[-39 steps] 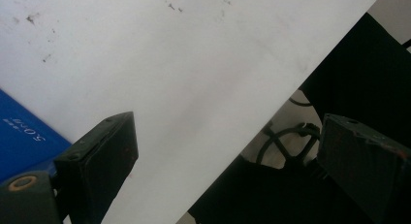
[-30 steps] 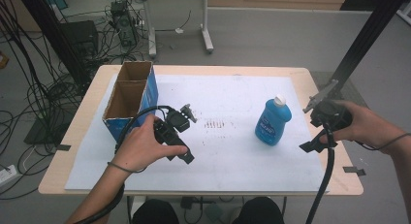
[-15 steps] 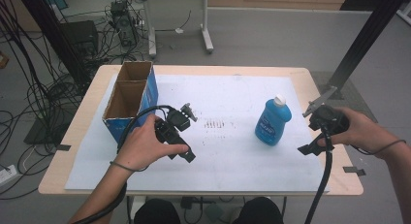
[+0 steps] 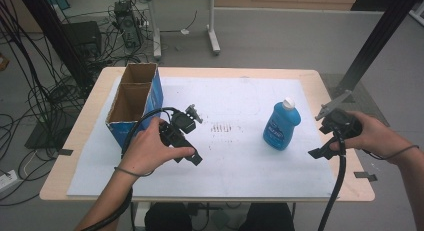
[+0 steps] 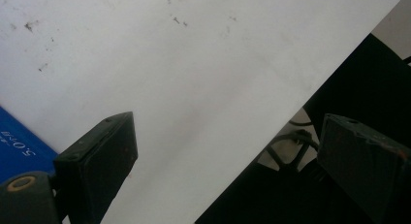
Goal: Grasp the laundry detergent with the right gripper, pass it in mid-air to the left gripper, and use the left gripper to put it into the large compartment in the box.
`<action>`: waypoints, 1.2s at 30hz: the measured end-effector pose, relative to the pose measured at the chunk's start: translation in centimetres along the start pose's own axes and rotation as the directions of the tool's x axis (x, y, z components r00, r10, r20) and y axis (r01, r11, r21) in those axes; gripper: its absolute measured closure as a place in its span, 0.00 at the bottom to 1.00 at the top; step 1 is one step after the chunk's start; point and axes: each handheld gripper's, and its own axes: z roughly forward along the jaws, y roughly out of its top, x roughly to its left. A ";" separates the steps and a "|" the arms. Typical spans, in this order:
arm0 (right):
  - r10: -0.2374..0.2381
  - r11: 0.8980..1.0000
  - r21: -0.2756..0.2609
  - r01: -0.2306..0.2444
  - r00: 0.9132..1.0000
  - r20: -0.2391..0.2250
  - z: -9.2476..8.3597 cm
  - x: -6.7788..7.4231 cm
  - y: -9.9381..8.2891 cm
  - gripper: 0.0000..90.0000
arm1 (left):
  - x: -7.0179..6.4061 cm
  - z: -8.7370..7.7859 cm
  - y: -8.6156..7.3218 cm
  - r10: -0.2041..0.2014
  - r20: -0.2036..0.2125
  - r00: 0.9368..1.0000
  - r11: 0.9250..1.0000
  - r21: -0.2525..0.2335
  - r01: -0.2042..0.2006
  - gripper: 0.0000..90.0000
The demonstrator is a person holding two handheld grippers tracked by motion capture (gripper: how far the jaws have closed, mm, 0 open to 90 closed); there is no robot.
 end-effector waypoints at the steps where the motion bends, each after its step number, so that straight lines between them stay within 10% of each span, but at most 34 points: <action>1: 0.002 1.000 -0.006 -0.002 1.000 0.002 0.0 0.1 -0.1 0.06 | 0.0 0.0 0.0 0.000 0.000 1.000 1.000 0.000 0.000 0.09; 36: 0.042 0.995 -0.090 -0.042 0.999 -0.003 2.8 -0.5 -2.7 0.06 | 0.8 1.8 0.1 -0.018 0.028 0.999 1.000 -0.004 0.018 0.08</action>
